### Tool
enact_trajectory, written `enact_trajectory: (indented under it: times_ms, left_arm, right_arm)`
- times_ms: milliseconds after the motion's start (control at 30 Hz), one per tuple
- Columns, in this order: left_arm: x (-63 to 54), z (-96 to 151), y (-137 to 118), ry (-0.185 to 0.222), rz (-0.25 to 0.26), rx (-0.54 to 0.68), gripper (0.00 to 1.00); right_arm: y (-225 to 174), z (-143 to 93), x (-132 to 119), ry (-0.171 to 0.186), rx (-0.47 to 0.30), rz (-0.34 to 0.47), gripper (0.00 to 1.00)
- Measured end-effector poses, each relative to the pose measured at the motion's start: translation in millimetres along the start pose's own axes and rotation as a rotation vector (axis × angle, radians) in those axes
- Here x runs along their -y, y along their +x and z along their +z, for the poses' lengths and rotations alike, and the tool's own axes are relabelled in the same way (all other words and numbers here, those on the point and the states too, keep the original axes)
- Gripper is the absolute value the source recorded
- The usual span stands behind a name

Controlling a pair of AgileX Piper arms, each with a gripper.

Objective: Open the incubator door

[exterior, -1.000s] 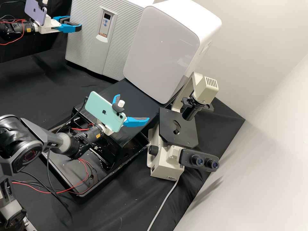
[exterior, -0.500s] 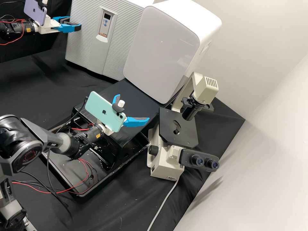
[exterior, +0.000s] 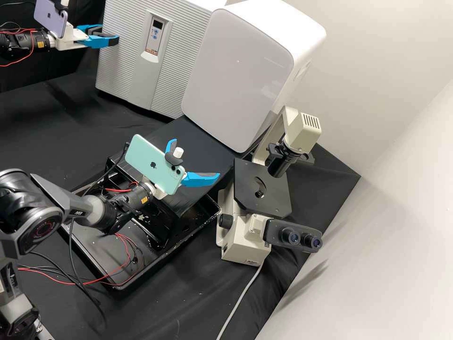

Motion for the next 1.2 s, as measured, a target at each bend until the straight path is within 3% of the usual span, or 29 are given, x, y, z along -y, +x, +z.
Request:
enact_trajectory:
  times_ms: [500,867,1200]
  left_arm:
    - [6.5,5,-13,-0.039,0.014,0.053,0.0]
    - [12.4,20,-37,-0.094,0.007,0.093,0.0]
    - [17.4,42,-64,-0.172,-0.015,0.127,0.0]
  right_arm:
    - [0,0,0,0.0,0.0,0.0,1.0]
    - [0,0,0,0.0,0.0,0.0,1.0]
    - [0,0,0,0.0,0.0,0.0,1.0]
